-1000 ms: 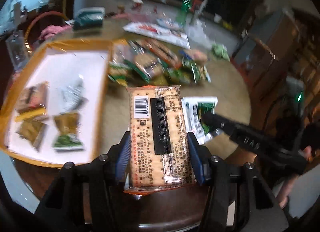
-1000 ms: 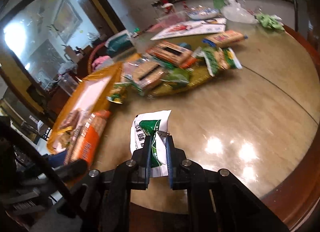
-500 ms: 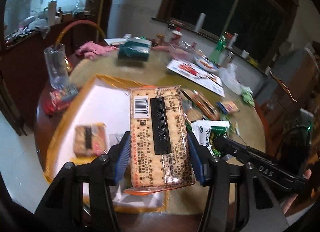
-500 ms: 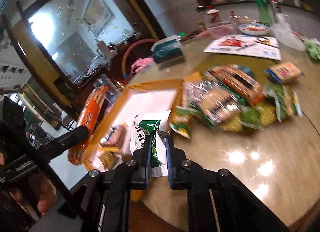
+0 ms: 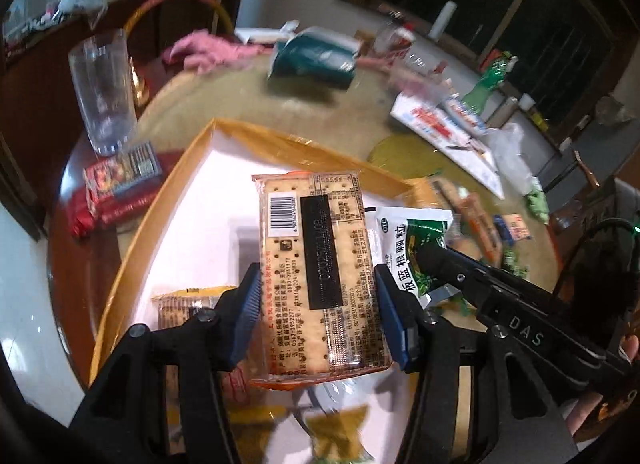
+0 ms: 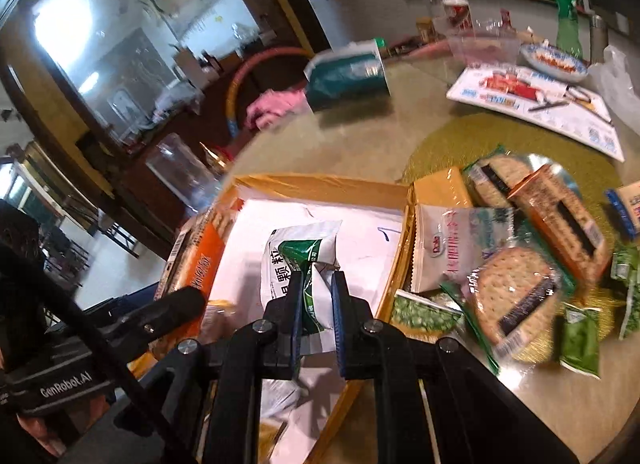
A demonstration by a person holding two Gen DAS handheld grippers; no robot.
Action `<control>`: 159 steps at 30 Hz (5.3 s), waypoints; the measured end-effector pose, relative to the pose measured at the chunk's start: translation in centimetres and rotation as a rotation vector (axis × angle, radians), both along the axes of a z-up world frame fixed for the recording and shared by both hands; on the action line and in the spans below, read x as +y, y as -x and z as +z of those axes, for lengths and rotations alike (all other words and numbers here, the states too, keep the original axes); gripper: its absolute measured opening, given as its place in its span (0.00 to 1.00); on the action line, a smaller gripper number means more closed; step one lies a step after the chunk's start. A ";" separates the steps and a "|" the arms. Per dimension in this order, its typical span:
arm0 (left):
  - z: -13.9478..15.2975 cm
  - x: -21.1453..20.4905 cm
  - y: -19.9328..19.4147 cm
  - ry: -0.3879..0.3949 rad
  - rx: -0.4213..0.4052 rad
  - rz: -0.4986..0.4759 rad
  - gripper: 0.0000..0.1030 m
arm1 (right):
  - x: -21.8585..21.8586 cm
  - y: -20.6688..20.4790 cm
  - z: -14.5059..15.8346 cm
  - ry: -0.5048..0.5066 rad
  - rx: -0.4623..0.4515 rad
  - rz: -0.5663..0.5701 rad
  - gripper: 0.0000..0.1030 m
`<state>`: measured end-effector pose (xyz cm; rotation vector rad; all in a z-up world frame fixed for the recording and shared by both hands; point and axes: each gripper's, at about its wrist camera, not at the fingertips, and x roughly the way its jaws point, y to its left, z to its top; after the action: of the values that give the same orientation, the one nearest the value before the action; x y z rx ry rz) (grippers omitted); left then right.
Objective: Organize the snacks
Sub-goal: 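Lower the cracker pack and sachet into the white tray and open both grippers, then grasp the green garlic pea bag with the right gripper, then grasp a green pea bag with the left gripper while the right carries its bag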
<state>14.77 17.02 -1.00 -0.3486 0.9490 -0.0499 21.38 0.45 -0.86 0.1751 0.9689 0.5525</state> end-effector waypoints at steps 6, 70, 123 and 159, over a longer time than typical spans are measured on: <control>-2.7 0.0 -1.8 -0.020 0.083 0.005 0.55 | 1.6 -1.5 -2.8 0.066 0.036 -0.009 0.11; 1.5 -15.2 9.0 -0.079 -0.062 -0.202 0.87 | -27.8 0.0 -5.2 -0.197 0.242 -0.608 0.66; -4.3 -24.3 7.2 -0.131 0.102 -0.434 0.34 | -25.4 14.0 -4.9 0.071 0.035 -0.385 0.37; 2.8 2.6 4.1 0.053 -0.058 0.038 0.34 | -3.1 5.0 2.8 -0.099 -0.061 0.044 0.36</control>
<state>10.66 19.59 1.84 -0.4120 0.8847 -0.0507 16.39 -2.69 1.93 0.2244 0.8884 0.6438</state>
